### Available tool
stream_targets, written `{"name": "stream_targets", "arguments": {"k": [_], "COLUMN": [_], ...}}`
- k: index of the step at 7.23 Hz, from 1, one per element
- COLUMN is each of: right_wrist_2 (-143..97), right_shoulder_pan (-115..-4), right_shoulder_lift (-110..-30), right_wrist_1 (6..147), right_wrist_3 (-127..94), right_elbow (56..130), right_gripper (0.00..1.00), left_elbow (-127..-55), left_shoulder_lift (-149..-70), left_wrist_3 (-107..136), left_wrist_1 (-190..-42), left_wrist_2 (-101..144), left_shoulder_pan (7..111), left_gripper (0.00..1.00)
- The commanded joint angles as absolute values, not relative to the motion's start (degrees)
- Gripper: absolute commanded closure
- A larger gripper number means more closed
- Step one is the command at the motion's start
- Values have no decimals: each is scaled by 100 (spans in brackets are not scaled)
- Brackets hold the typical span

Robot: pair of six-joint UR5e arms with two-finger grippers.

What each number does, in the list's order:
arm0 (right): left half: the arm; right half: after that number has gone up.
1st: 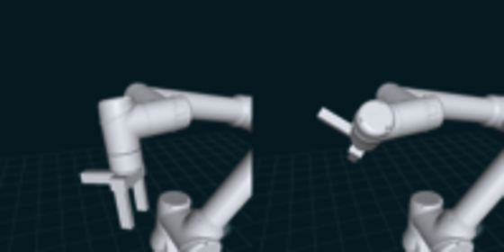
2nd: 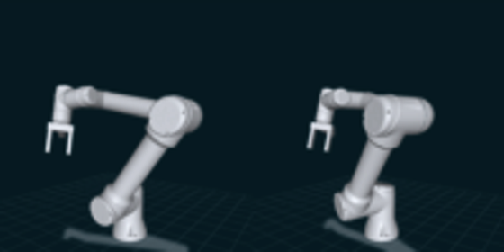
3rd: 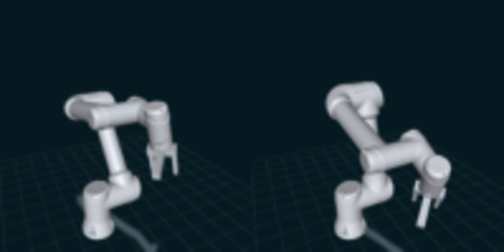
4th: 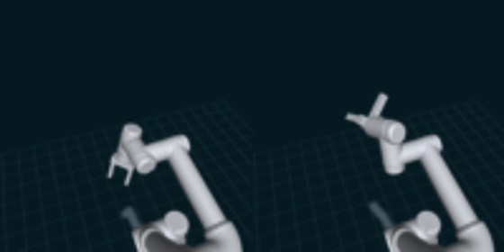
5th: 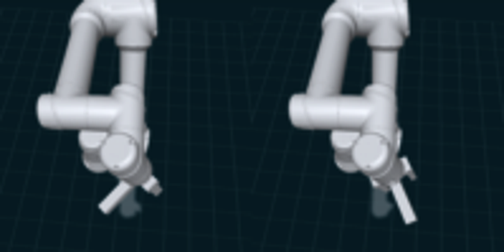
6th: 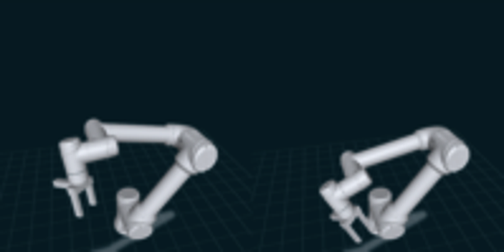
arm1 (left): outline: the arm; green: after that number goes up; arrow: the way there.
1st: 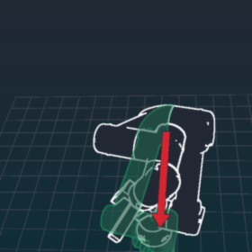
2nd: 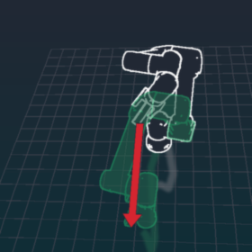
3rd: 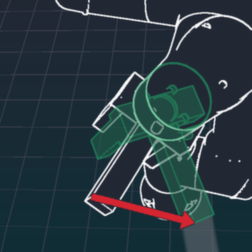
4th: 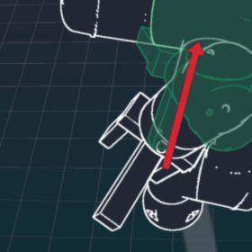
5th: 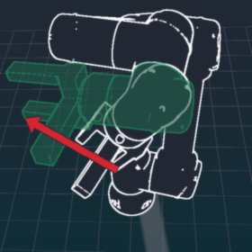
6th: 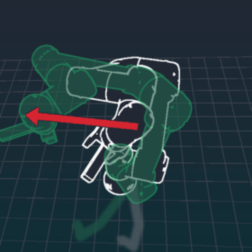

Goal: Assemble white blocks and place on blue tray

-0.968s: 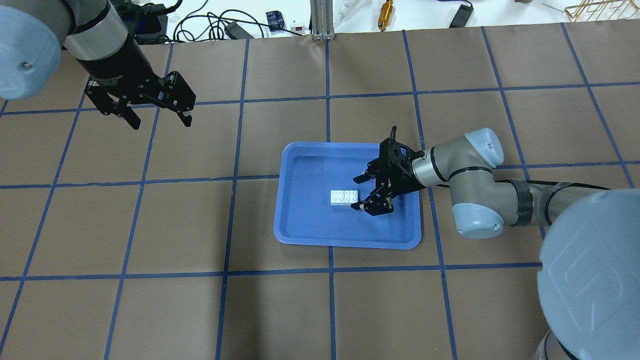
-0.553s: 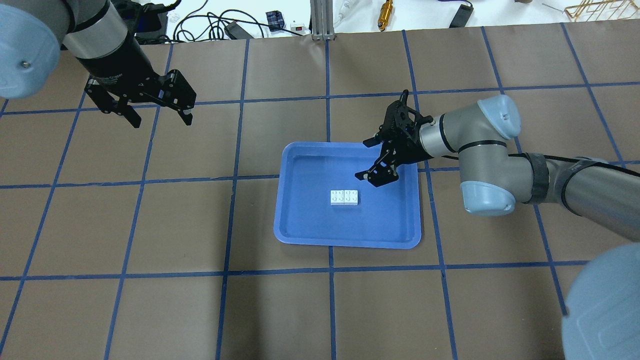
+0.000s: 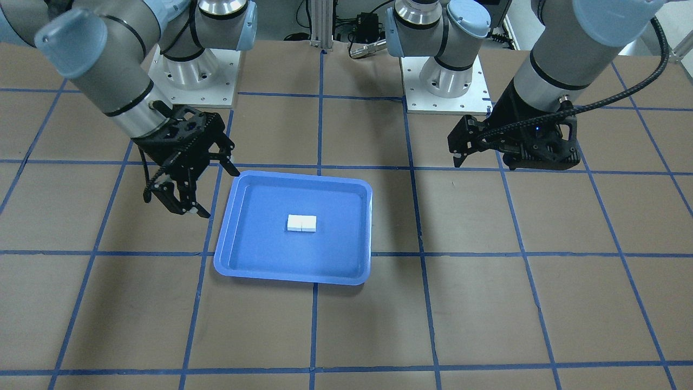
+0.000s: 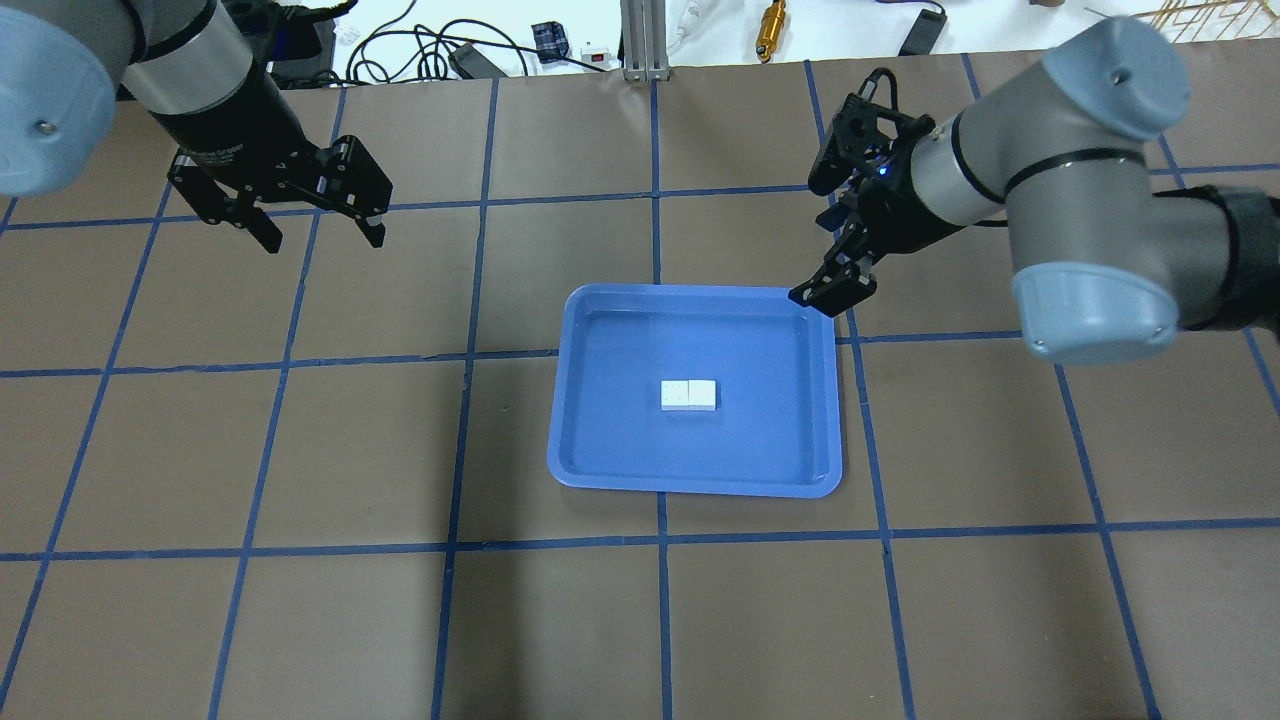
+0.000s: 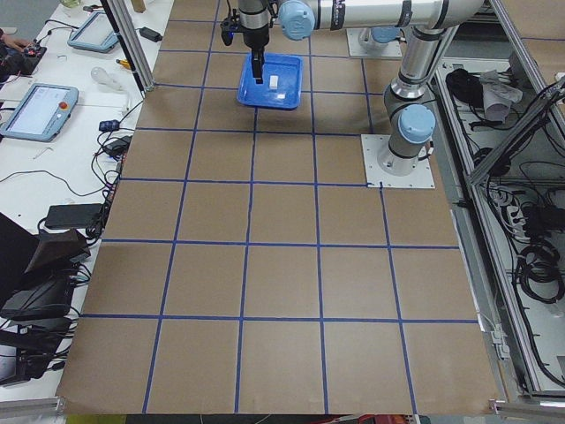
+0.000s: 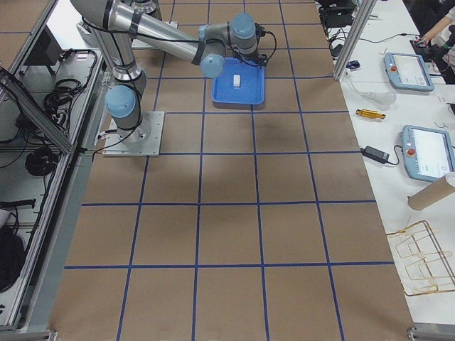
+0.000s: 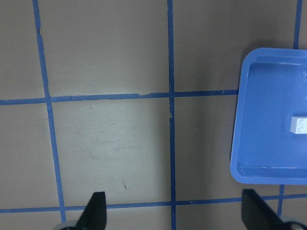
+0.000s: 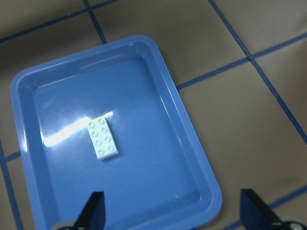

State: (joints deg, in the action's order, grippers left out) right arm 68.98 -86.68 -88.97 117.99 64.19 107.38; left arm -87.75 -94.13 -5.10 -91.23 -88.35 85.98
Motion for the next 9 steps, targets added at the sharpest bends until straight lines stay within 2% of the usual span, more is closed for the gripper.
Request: {"name": "stream_targets", "arguments": {"k": [1, 3, 5, 9], "right_wrist_2": [8029, 8734, 9174, 9143], "right_shoulder_pan": [-8727, -8876, -9349, -9721], "right_shoulder_lift": [-9062, -9018, -8843, -8772], "right_wrist_1": [10350, 9217, 8895, 8903], "right_wrist_3": [5034, 3393, 2048, -522], "right_elbow": [9742, 9126, 8729, 8666], "right_gripper": [0, 0, 0, 0], "left_elbow": [-8771, -8771, -8771, -8763], "left_shoulder_lift": [-9413, -9413, -9413, -9404], "left_wrist_3": [-510, -510, -510, -510], "left_wrist_1": [-9123, -9123, -9123, -9123], "left_wrist_2": [-8833, -8833, -8833, -8833], "left_shoulder_pan": [8604, 8604, 8604, 8622], "left_gripper": [0, 0, 0, 0]}}
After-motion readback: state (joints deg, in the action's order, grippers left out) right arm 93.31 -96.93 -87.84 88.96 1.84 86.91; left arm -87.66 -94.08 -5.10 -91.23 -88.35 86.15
